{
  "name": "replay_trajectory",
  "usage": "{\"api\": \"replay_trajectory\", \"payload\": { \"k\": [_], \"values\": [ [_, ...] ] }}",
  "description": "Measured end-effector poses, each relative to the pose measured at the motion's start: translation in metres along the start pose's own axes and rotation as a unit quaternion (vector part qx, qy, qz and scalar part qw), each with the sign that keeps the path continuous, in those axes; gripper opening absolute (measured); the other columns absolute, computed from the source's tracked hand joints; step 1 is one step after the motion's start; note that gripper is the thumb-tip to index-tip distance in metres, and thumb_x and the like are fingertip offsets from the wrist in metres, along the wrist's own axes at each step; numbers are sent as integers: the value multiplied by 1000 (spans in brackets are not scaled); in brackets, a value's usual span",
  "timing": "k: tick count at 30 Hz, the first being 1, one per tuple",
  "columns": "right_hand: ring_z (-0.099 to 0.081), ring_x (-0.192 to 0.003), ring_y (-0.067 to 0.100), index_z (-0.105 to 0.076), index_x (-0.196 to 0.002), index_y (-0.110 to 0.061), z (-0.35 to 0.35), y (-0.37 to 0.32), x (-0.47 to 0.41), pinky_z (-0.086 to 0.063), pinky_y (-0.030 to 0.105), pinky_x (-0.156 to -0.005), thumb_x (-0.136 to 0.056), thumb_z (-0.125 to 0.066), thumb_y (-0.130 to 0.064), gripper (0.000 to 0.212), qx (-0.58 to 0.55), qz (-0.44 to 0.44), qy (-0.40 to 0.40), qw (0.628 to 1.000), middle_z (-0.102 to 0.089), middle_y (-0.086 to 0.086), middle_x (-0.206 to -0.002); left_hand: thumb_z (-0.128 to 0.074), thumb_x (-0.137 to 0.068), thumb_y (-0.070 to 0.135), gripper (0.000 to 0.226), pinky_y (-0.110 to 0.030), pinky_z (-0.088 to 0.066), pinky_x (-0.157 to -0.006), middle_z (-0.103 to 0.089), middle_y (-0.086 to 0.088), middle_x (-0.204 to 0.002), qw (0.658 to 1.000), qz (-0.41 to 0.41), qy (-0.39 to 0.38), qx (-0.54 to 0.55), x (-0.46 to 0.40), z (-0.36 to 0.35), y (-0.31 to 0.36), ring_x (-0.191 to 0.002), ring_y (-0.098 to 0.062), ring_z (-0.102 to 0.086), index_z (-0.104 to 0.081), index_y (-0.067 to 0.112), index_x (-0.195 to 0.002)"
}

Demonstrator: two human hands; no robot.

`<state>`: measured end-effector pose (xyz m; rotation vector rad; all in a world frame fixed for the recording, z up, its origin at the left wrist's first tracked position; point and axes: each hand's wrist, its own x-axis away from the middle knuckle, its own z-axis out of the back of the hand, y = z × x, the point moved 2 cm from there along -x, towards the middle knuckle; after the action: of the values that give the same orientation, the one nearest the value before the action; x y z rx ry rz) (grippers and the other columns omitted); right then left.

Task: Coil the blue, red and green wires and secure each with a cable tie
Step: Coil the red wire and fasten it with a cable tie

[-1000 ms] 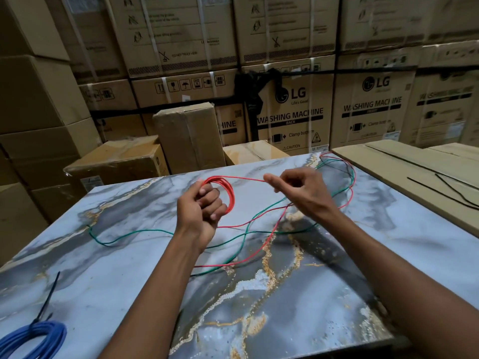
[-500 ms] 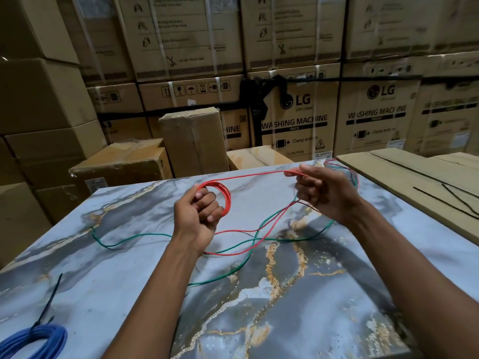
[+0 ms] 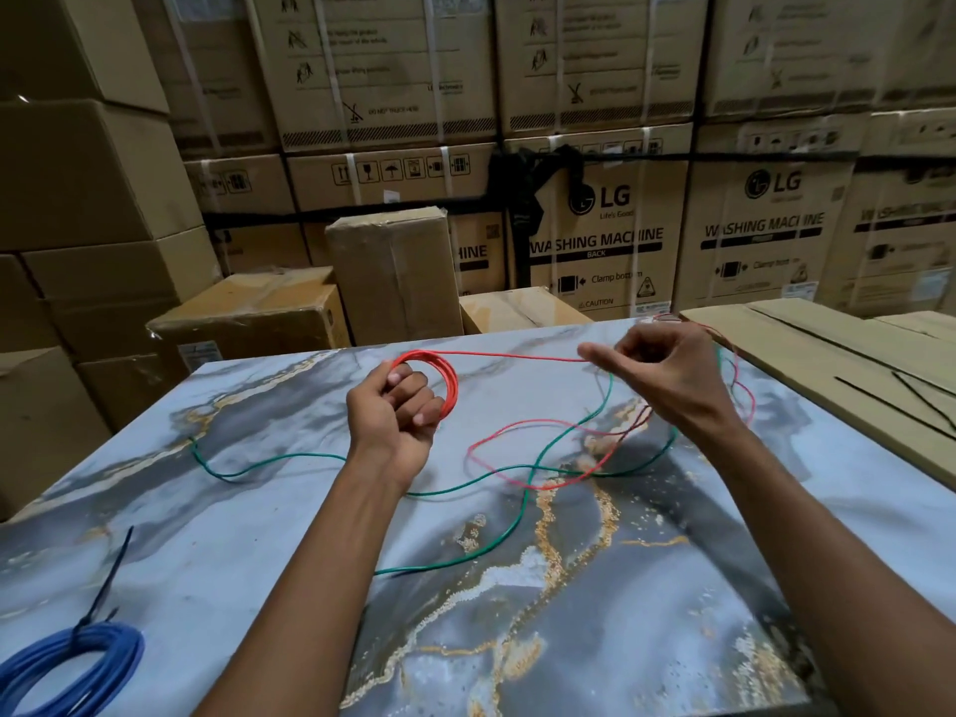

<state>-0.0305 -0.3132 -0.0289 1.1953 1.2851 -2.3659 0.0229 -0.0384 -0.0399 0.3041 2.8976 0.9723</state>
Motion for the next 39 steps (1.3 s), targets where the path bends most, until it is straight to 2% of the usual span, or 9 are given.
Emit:
{"api": "replay_trajectory", "payload": {
  "k": [6, 11, 17, 20, 25, 29, 34, 37, 39],
  "values": [
    [-33, -50, 8, -78, -87, -7, 2, 0, -3, -28, 19, -49, -94, -68, -11, 13, -302, -157, -22, 940, -57, 1, -65, -32, -104, 17, 39, -20, -21, -36, -24, 5, -47, 996, -16, 81, -22, -5, 8, -11, -35, -8, -18, -36, 18, -66],
    [-60, -63, -3, -81, -102, -15, -15, -8, 8, -40, 9, -58, -90, -75, -7, 16, 34, 10, -16, 999, -70, -11, -75, -34, -108, 24, 42, -20, -23, -37, -27, 6, -45, 990, -46, 116, -64, -6, 11, -11, -35, -8, -20, -38, 17, -67],
    [-63, -58, 27, -82, -91, -27, -60, -30, 32, -43, 27, -50, -86, -73, -21, 12, 302, 210, -139, 919, -65, -3, -73, -33, -110, 34, 41, -18, -28, -37, -31, 7, -43, 990, -62, 105, -68, -8, 9, -10, -33, -7, -23, -42, 16, -74],
    [-68, -77, 29, -80, -96, -26, -76, -42, 43, -36, 27, -58, -93, -59, -28, 21, 360, 194, -230, 883, -70, -2, -87, -35, -109, 35, 41, -18, -28, -38, -33, 7, -44, 990, -67, 97, -80, -8, 9, -11, -34, -6, -25, -43, 15, -74],
    [-63, -102, 24, -77, -107, -30, -63, -29, 37, -33, 29, -66, -93, -58, -34, 24, 391, 44, -255, 883, -66, -6, -98, -35, -109, 33, 40, -19, -26, -37, -30, 8, -43, 987, -68, 93, -115, -8, 11, -9, -33, -6, -23, -42, 16, -73],
    [-54, -115, 22, -66, -134, -35, -64, -22, 38, -38, 38, -94, -95, -42, -37, 45, 316, -28, -264, 911, -67, -2, -118, -36, -108, 30, 38, -23, -26, -40, -29, 8, -46, 949, -128, 75, -278, -3, 5, -16, -42, -9, -26, -42, 15, -74],
    [-62, -91, 7, -59, -139, -28, -82, -50, 46, -42, 30, -81, -96, -31, -36, 53, 68, -33, -143, 987, -76, -10, -99, -35, -107, 41, 43, -24, -32, -46, -41, 11, -50, 894, -153, 30, -421, 2, 1, -28, -49, -11, -34, -48, 15, -76],
    [-70, -79, 17, -65, -128, -20, -85, -65, 46, -55, 32, -80, -107, -36, -45, 44, -244, -198, -162, 935, -75, 4, -77, -34, -107, 43, 45, -24, -34, -46, -44, 8, -53, 875, -166, 33, -453, 6, -1, -27, -53, -13, -38, -50, 15, -76],
    [-56, -57, 18, -72, -115, -20, -83, -68, 47, -49, 27, -58, -100, -48, -51, 43, -311, -242, -178, 902, -56, 4, -60, -33, -107, 44, 47, -29, -36, -41, -43, -10, -62, 853, -169, 35, -492, 9, -2, -28, -56, -22, -43, -57, 12, -84]
  ]
}}
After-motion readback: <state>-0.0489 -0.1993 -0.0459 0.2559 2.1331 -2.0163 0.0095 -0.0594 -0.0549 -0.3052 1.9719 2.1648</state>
